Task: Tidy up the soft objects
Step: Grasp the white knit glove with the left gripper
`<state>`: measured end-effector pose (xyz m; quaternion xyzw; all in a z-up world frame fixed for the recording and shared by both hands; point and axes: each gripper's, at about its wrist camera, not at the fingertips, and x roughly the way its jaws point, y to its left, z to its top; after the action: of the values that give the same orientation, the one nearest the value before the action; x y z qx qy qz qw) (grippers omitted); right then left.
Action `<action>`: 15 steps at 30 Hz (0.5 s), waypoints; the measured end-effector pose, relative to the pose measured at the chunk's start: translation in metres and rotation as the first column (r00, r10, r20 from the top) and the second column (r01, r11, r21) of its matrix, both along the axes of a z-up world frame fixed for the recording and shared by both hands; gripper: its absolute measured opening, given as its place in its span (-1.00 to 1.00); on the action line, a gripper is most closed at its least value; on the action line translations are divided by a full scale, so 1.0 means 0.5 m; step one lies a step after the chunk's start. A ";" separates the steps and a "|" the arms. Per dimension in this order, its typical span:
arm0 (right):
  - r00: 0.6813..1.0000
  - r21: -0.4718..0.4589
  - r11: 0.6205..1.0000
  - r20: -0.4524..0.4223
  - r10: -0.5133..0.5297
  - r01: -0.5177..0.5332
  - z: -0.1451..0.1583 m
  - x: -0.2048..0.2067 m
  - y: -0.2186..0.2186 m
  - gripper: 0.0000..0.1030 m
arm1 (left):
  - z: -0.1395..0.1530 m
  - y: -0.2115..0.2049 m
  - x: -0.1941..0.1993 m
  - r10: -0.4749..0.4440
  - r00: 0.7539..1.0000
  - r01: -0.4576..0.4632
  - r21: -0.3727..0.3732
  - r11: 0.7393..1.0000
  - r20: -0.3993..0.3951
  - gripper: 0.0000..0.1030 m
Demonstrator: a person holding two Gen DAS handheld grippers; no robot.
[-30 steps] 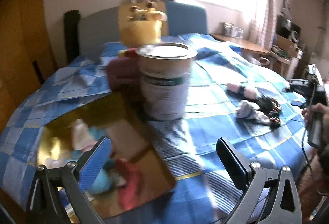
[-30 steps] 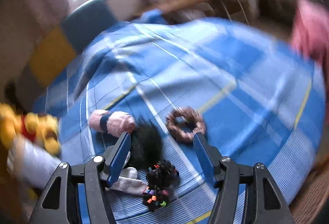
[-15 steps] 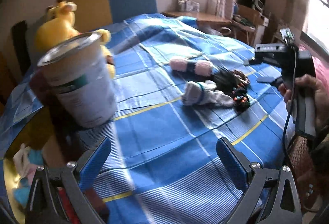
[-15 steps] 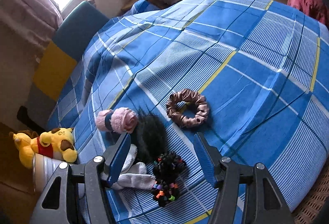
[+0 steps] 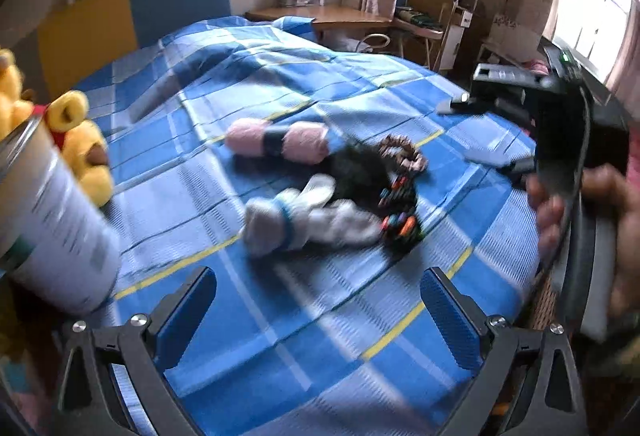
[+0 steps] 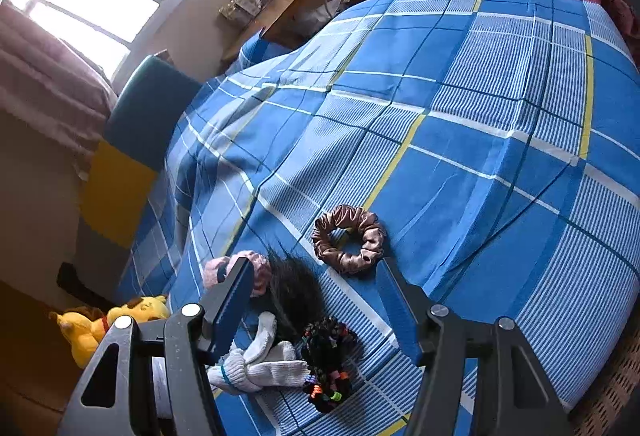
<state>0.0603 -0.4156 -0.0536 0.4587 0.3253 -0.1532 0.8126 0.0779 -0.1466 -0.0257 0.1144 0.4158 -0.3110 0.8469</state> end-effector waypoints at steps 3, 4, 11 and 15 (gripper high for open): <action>1.000 0.028 0.999 0.007 -0.017 0.017 -0.006 -0.004 -0.009 0.25 | 0.001 -0.045 0.013 -0.036 0.999 0.036 -0.002 0.999 -0.002 0.93; 1.000 0.039 0.999 0.011 -0.023 0.023 -0.008 -0.005 -0.013 0.25 | 0.000 -0.052 0.015 -0.042 0.999 0.042 -0.001 0.999 0.000 0.82; 1.000 0.130 0.991 0.014 -0.004 0.002 -0.031 0.001 -0.020 0.25 | -0.037 -0.023 0.078 0.010 0.998 -0.010 0.001 1.000 -0.058 0.65; 0.999 0.129 0.991 0.012 0.044 -0.045 -0.032 0.015 -0.007 0.25 | -0.050 -0.018 0.106 -0.050 0.998 0.051 0.041 0.998 -0.027 0.82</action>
<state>0.0677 -0.4192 -0.0695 0.5039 0.3410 -0.1116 0.7857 0.1311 -0.1557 -0.0508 0.1387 0.4302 -0.3252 0.8306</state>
